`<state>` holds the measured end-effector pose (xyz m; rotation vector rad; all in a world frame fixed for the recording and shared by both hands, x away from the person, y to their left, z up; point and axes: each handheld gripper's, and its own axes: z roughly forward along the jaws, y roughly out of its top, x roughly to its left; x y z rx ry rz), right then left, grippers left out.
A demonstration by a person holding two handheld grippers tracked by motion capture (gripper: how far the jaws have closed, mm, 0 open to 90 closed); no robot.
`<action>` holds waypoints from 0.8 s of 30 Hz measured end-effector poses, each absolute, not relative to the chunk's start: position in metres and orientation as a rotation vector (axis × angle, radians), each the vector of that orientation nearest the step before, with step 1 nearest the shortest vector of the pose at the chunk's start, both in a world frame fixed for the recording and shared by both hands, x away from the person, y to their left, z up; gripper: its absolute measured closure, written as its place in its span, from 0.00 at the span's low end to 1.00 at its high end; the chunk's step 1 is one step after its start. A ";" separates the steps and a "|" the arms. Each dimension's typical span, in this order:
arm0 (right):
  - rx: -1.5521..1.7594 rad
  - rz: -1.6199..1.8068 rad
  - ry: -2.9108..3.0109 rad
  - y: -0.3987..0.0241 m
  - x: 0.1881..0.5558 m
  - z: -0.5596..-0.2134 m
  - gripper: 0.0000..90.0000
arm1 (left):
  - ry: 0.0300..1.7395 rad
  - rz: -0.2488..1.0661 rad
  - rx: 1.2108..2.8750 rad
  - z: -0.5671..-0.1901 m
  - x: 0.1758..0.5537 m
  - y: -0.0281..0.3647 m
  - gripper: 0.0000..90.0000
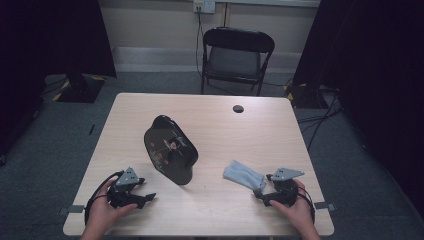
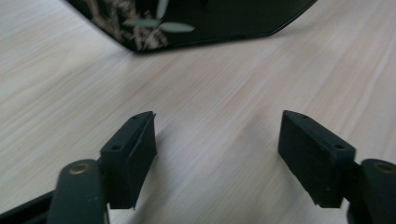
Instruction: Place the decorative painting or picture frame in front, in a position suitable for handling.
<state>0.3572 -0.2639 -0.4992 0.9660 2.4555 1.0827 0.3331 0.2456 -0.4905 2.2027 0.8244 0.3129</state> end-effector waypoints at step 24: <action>0.985 1.077 2.443 -0.264 0.357 -0.499 0.17 | 0.607 0.261 2.213 -0.473 0.340 0.165 0.50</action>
